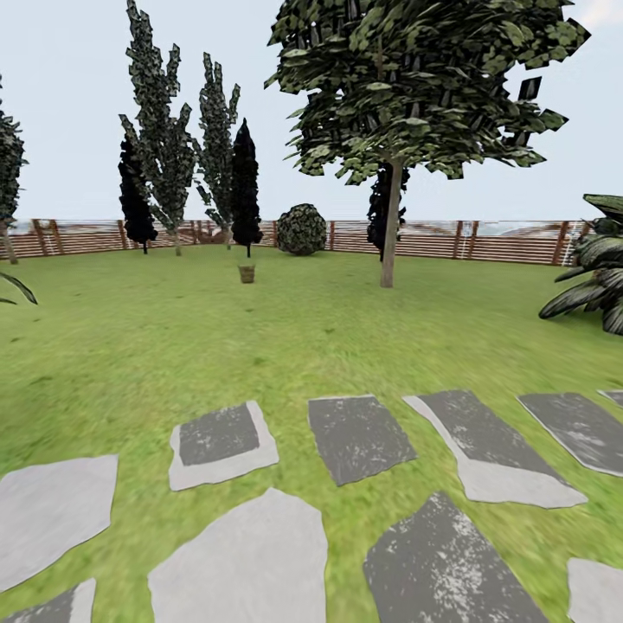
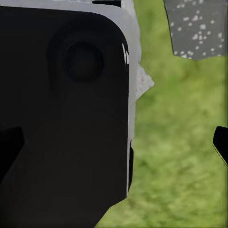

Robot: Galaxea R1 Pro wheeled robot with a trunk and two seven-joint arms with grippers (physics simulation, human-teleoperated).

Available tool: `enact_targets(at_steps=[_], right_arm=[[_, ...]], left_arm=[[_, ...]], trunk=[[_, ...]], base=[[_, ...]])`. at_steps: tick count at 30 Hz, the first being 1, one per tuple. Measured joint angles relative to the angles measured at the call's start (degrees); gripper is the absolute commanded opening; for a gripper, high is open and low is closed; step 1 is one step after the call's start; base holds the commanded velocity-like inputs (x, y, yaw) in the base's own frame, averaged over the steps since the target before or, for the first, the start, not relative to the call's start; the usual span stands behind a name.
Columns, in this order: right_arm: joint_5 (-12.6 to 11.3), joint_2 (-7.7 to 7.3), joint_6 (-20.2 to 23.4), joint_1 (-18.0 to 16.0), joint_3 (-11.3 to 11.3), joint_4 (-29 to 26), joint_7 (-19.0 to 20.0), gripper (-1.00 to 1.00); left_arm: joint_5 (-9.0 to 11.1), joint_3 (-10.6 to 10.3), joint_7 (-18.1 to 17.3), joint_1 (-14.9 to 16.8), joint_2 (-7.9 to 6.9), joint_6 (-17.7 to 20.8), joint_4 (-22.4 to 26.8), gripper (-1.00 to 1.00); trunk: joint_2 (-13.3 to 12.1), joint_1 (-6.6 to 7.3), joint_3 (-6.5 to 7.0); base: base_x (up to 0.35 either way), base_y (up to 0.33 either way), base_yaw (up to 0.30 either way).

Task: Take the three Easter eggs out of the wicker basket on the lawn in the garden, then place them on the lawn next to a single tree (choose any tree) so that all three eggs are next to the same tree and none are left in the basket.

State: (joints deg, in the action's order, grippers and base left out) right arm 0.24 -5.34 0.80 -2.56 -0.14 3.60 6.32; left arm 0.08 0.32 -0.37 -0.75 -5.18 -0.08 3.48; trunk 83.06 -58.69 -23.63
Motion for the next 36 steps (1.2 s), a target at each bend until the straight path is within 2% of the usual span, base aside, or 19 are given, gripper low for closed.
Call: enact_targets(at_steps=[22,30,36], right_arm=[[0.0,0.0,0.0,0.0,0.0,0.0,0.0,1.0],[-0.1,0.0,0.0,0.0,0.0,0.0,0.0,1.0],[-0.1,0.0,0.0,0.0,0.0,0.0,0.0,1.0]], left_arm=[[0.0,0.0,0.0,0.0,0.0,0.0,0.0,1.0],[0.0,0.0,0.0,0.0,0.0,0.0,0.0,1.0],[0.0,0.0,0.0,0.0,0.0,0.0,0.0,1.0]], trunk=[[0.0,0.0,0.0],[0.0,0.0,0.0],[0.0,0.0,0.0]], base=[[0.339,0.0,0.001],[0.339,0.0,0.189],[0.339,0.0,0.041]])
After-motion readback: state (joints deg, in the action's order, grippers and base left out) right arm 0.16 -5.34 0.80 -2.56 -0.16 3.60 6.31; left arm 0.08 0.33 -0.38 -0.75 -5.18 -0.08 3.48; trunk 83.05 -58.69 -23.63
